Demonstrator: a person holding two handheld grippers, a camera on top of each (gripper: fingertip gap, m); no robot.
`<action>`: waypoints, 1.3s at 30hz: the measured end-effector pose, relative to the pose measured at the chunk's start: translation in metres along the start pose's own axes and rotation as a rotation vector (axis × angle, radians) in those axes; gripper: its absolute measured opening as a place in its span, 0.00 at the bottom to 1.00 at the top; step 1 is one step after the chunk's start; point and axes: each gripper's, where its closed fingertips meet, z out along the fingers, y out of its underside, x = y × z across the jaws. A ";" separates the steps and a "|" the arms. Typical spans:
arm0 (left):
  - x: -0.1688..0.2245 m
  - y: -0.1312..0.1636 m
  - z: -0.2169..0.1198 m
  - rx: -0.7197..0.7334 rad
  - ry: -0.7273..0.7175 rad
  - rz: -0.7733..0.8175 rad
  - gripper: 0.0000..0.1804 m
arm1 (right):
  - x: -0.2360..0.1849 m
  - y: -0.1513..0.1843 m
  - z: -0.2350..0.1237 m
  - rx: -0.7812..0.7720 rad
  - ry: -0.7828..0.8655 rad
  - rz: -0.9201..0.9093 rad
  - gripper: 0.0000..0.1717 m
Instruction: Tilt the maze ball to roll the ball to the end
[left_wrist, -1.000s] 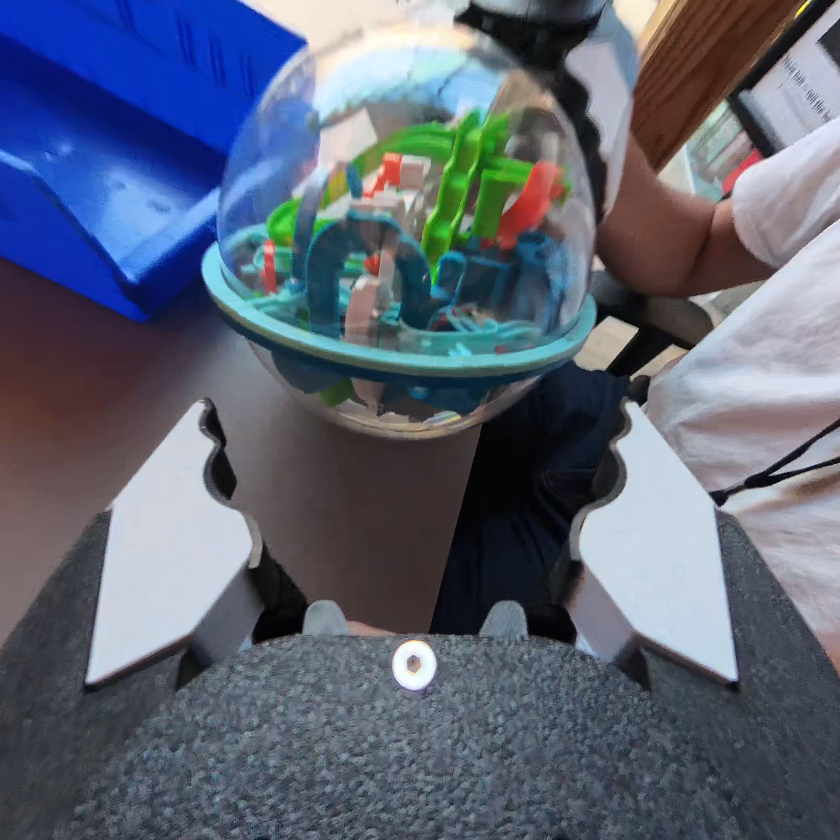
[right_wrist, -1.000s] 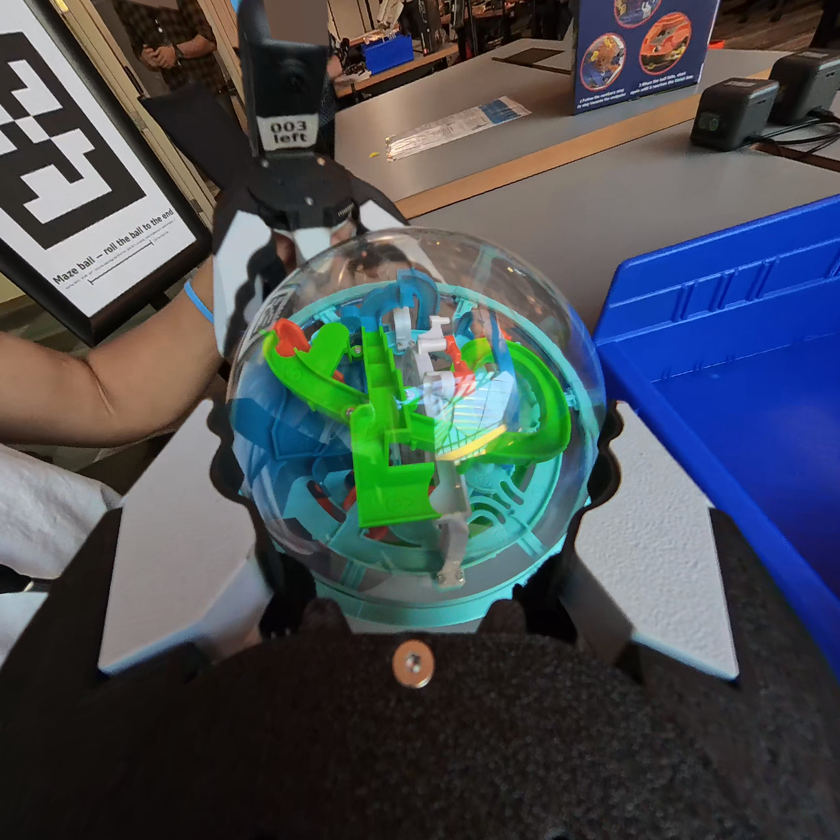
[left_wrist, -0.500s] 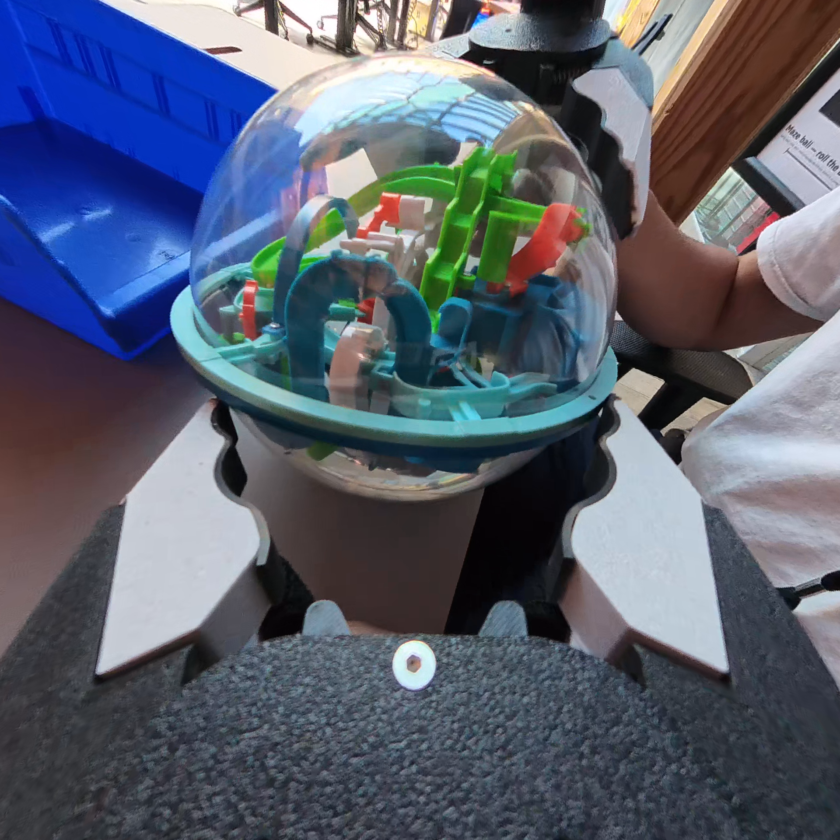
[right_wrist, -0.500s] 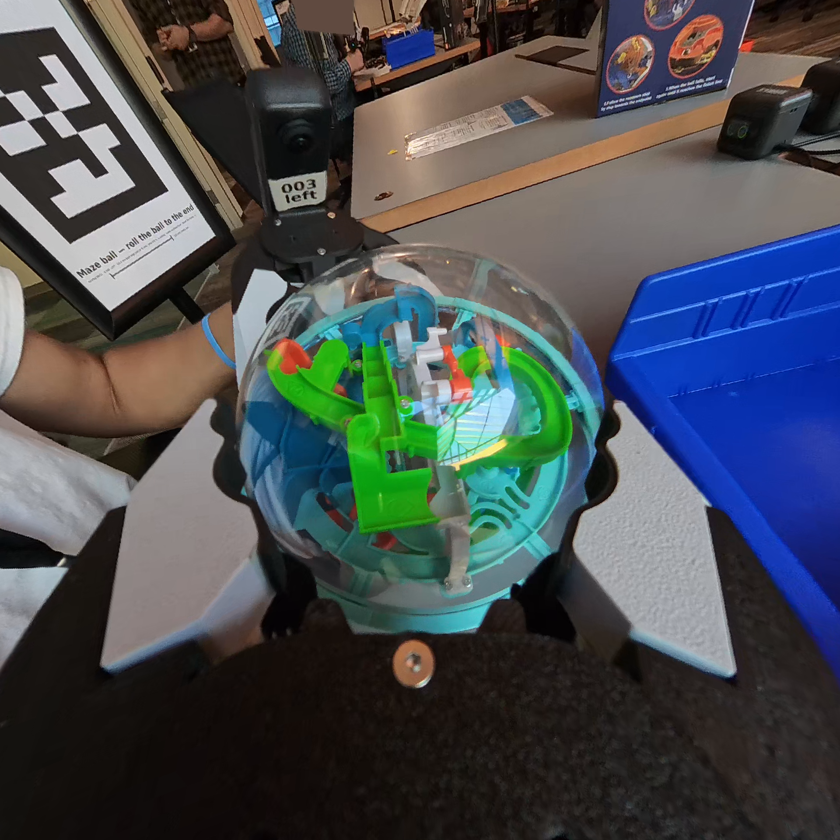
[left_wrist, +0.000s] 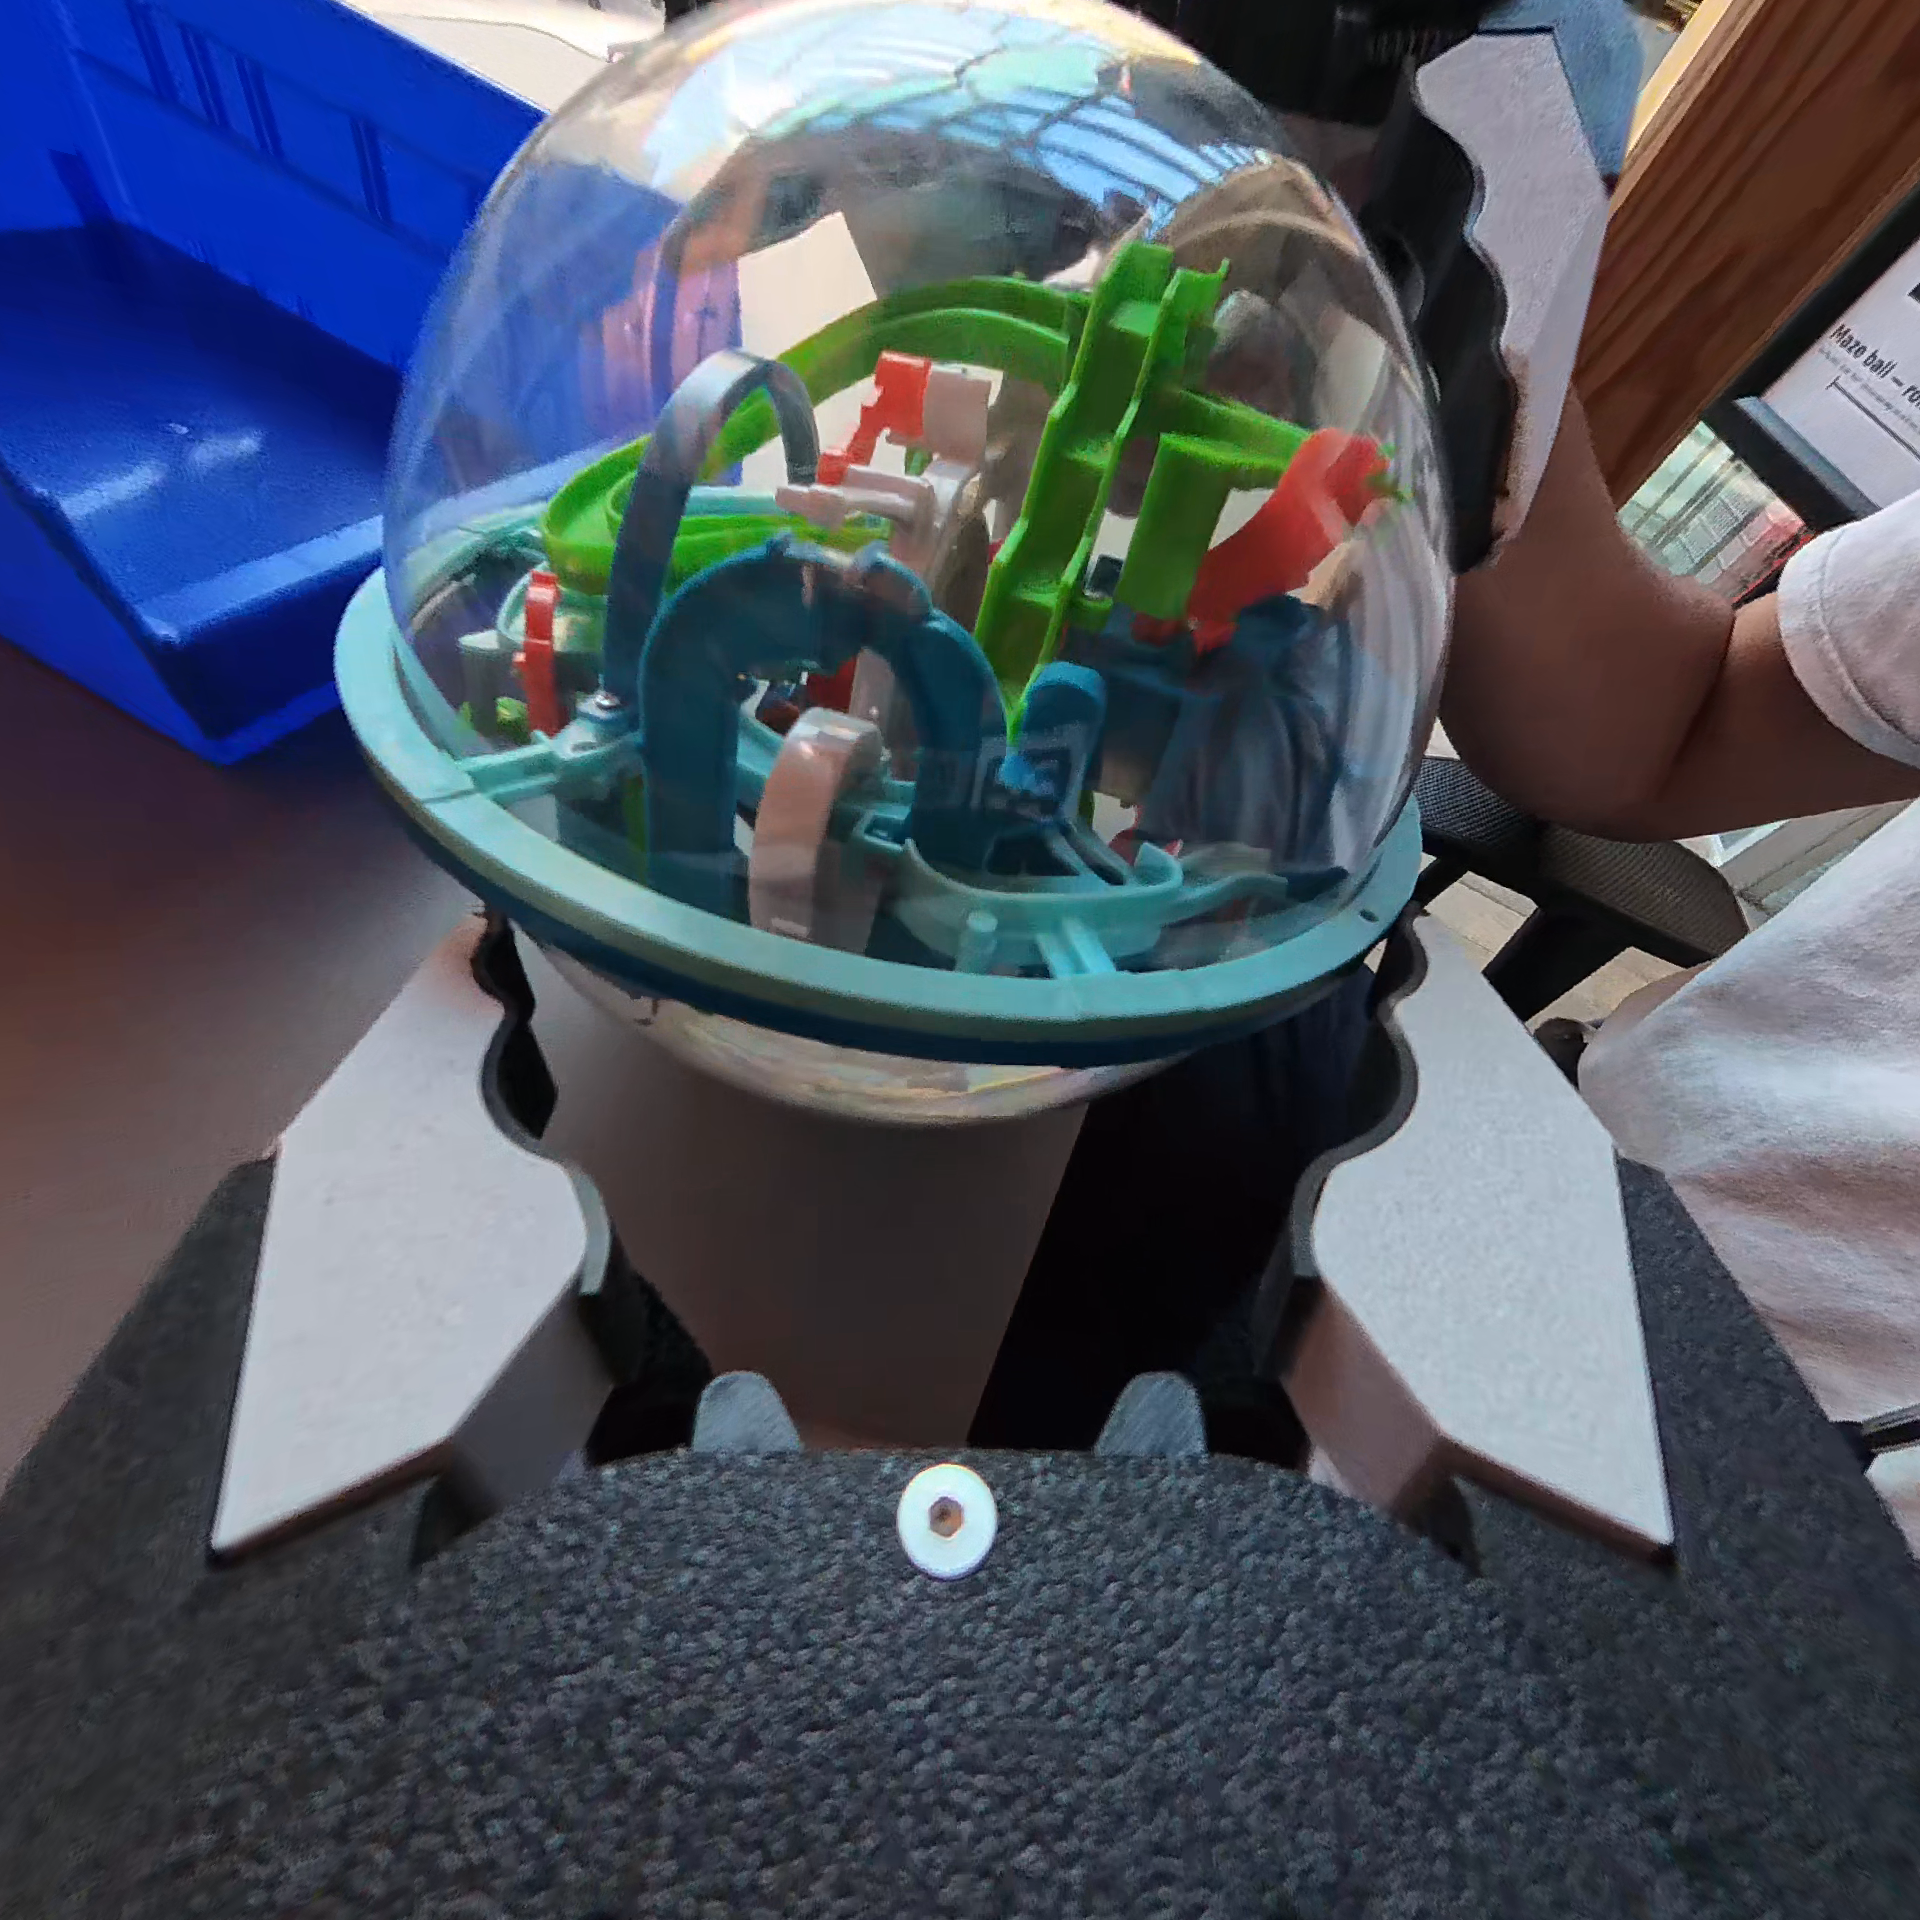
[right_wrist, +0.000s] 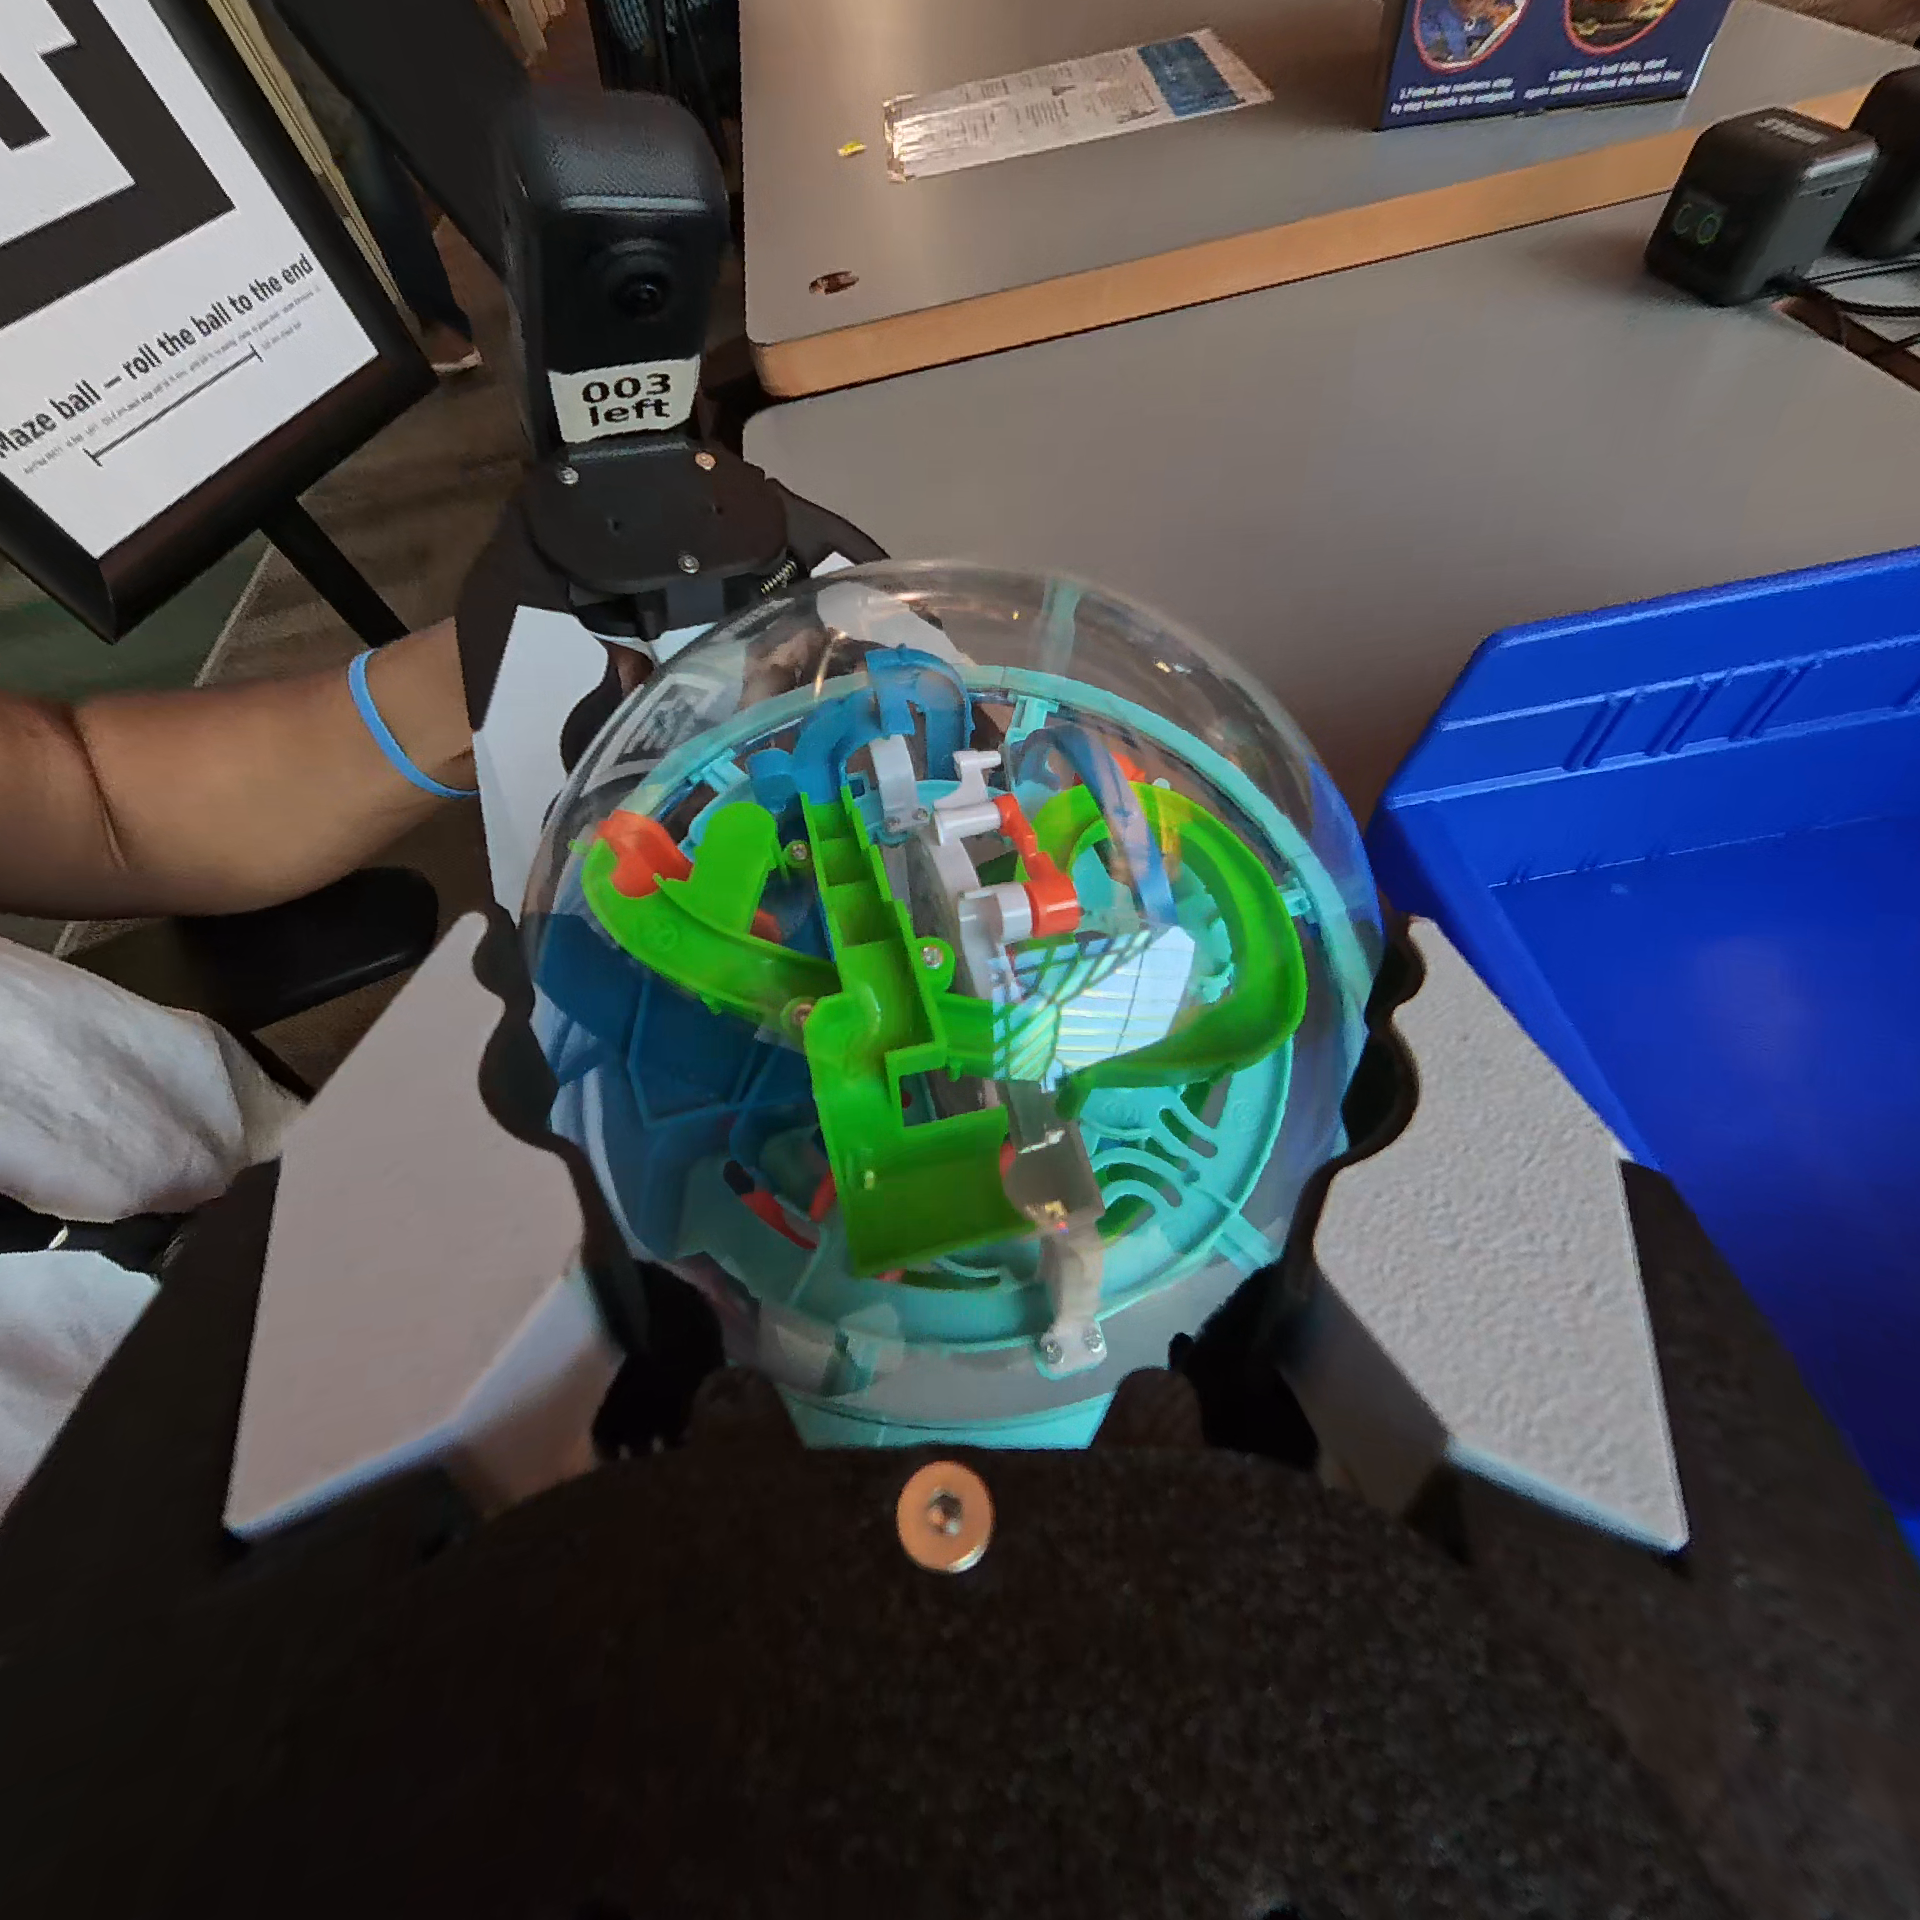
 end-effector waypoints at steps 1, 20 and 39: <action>-0.002 0.000 -0.003 -0.001 -0.016 0.007 0.86 | -0.001 -0.001 0.001 -0.004 0.002 -0.006 0.89; -0.005 -0.003 -0.013 0.042 -0.029 0.025 0.84 | -0.012 -0.005 0.012 -0.052 0.022 -0.093 0.89; -0.003 0.006 -0.018 0.032 0.012 -0.015 0.79 | -0.016 -0.010 0.018 -0.063 0.031 -0.117 0.88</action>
